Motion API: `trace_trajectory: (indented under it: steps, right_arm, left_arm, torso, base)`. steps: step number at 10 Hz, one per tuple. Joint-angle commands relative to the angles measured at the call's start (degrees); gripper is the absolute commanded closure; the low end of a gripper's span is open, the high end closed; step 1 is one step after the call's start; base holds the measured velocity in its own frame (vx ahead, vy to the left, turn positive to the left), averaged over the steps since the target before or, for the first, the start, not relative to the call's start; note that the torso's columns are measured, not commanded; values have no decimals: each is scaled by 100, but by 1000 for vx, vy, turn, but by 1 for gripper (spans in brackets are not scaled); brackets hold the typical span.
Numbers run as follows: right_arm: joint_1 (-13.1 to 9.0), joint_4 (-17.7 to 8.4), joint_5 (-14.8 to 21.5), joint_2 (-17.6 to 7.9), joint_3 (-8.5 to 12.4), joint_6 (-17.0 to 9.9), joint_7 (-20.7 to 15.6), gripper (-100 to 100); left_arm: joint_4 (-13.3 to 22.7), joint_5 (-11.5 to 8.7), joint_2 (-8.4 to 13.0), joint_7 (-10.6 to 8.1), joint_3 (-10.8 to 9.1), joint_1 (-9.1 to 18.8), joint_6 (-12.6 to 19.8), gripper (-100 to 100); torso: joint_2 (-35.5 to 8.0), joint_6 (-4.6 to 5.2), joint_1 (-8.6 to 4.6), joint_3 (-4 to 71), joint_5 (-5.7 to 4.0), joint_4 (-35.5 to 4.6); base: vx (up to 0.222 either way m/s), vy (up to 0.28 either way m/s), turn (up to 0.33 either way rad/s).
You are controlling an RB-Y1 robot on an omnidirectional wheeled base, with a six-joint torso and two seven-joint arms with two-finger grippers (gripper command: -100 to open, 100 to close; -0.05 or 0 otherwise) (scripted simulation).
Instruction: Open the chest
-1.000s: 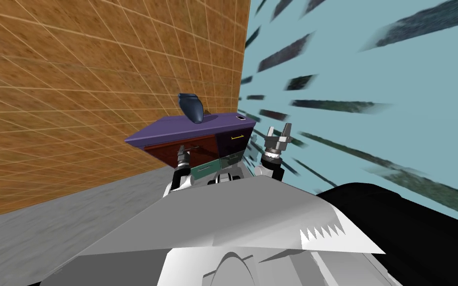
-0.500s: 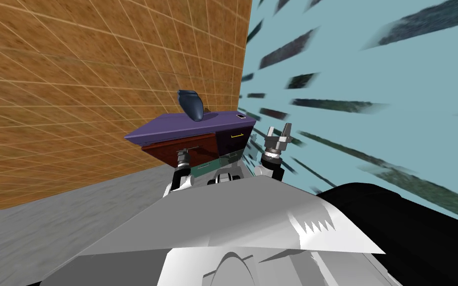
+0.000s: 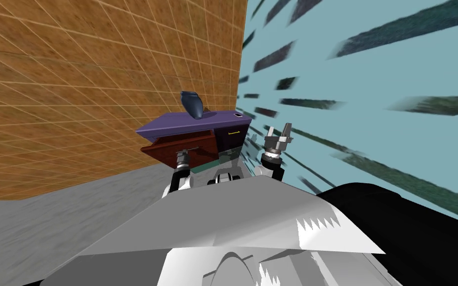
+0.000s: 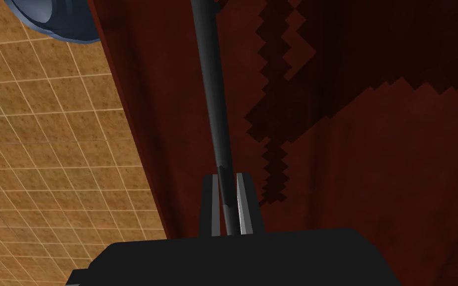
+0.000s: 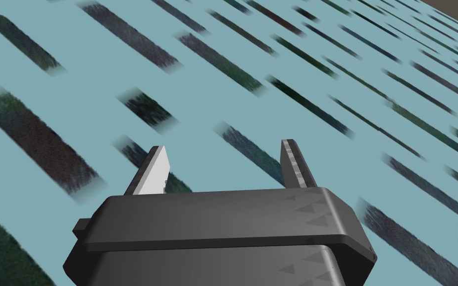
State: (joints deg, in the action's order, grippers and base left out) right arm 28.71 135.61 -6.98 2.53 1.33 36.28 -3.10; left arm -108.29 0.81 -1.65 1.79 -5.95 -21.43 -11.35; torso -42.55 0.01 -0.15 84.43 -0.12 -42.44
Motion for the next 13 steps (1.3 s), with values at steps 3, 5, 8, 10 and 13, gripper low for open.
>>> trace_trajectory:
  steps: [3, 5, 8, 10, 13]
  right_arm:
    - [1, 0, 0, 0, 0, 0, 0, 0]
    - [3, 1, 0, -1, 1, 1, 0, 0]
    - [3, 1, 0, -1, 1, 1, 0, 0]
    - [2, 1, 0, -1, 1, 1, 0, 0]
    - [2, 1, 0, -1, 1, 1, 0, 0]
  left_arm:
    - [-389, -10, -2, -25, 68, -232, 245, -100]
    - [-568, -15, -5, -31, 73, -291, 347, -100]
    - [-1033, -30, -16, -49, 90, -466, 653, -100]
    - [-1343, -40, -24, -61, 102, -583, 856, -100]
    - [-1497, -62, -7, -82, 100, -666, 981, -100]
  torso:
    - [21, -7, 3, 12, -9, -9]
    - [55, -2, 20, 33, 11, 22]
    - [27, -1, 16, 14, 12, 15]
    - [22, -1, 14, 11, 12, 15]
    - [16, -7, 13, 11, 1, 2]
  base:
    - [-101, -24, -16]
    - [14, 5, -13]
    - [23, 7, -25]
    - [17, 5, -27]
    - [8, 1, -21]
